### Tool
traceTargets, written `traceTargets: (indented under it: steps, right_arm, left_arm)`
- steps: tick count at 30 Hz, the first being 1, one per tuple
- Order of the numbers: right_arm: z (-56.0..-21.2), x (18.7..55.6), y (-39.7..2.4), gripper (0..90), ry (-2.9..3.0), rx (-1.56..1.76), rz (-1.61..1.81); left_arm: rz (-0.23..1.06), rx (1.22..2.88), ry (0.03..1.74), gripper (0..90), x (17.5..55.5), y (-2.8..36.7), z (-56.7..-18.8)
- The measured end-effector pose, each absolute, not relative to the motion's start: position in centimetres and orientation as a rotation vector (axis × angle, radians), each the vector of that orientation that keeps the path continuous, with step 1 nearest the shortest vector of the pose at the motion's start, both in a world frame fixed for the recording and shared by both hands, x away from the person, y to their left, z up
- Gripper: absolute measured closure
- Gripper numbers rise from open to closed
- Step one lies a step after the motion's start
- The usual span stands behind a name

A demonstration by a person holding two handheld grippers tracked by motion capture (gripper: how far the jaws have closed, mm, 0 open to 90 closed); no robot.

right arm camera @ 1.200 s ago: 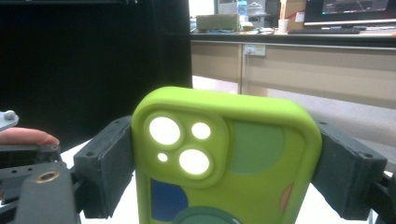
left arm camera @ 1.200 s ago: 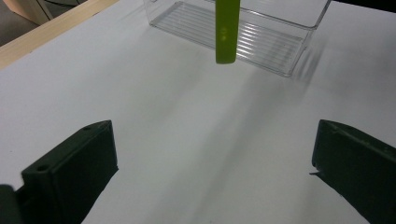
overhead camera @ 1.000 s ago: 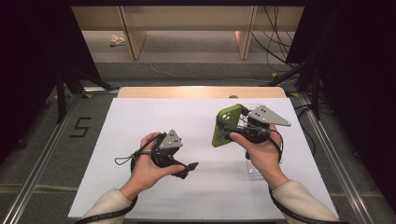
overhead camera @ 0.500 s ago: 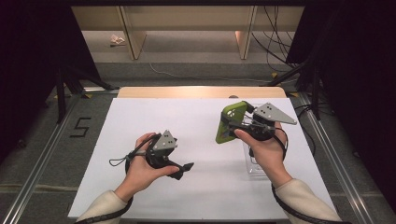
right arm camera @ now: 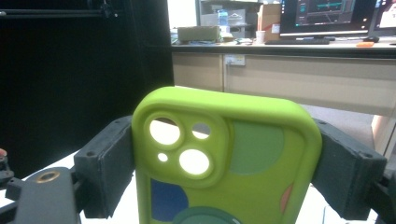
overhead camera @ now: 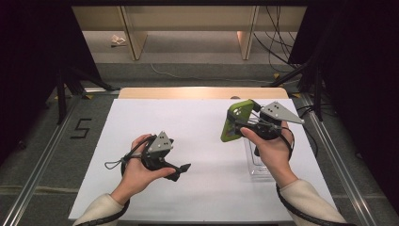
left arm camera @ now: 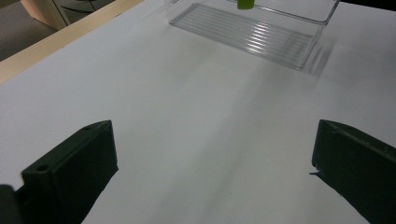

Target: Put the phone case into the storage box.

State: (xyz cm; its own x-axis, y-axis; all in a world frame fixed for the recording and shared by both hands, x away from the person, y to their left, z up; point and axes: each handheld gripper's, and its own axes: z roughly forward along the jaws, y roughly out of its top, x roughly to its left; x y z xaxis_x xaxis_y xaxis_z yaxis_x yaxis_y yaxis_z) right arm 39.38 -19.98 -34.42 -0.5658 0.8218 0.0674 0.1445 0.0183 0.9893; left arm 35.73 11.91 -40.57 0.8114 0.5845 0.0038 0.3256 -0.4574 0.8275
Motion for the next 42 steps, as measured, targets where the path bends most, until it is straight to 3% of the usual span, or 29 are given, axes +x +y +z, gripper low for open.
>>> traceTargets:
  steps: [42]
  right_arm:
    - [-33.3, 40.3, -23.5, 16.9, 1.633, 1.046, 1.538]
  left_arm:
    - [0.415, 2.082, 0.713, 0.0, 35.8, 15.3, -41.0]
